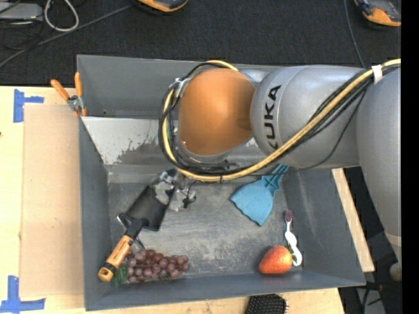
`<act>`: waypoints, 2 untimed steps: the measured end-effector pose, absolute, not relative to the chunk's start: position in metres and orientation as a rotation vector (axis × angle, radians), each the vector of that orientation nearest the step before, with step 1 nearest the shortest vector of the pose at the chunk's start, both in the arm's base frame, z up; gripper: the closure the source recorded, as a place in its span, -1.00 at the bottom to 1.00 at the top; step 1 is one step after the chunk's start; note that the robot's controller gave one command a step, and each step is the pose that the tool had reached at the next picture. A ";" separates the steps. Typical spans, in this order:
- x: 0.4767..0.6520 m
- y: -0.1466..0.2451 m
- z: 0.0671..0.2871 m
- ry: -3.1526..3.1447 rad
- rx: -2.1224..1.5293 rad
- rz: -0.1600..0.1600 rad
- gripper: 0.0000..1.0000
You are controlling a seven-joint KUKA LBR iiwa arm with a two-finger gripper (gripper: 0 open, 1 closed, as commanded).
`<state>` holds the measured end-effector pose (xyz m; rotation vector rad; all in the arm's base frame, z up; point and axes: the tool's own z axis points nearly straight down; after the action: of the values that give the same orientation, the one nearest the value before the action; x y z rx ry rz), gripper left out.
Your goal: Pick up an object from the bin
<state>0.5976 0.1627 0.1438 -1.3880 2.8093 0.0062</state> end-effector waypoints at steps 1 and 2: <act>0.597 0.162 0.148 2.812 -1.389 0.007 1.00; 0.596 0.163 0.159 2.818 -1.385 0.009 1.00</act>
Offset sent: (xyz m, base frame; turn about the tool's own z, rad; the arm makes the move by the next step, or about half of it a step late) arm -0.0004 -0.0001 0.0186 0.0002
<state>0.5962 0.1626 0.1592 -1.3853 2.8178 0.0092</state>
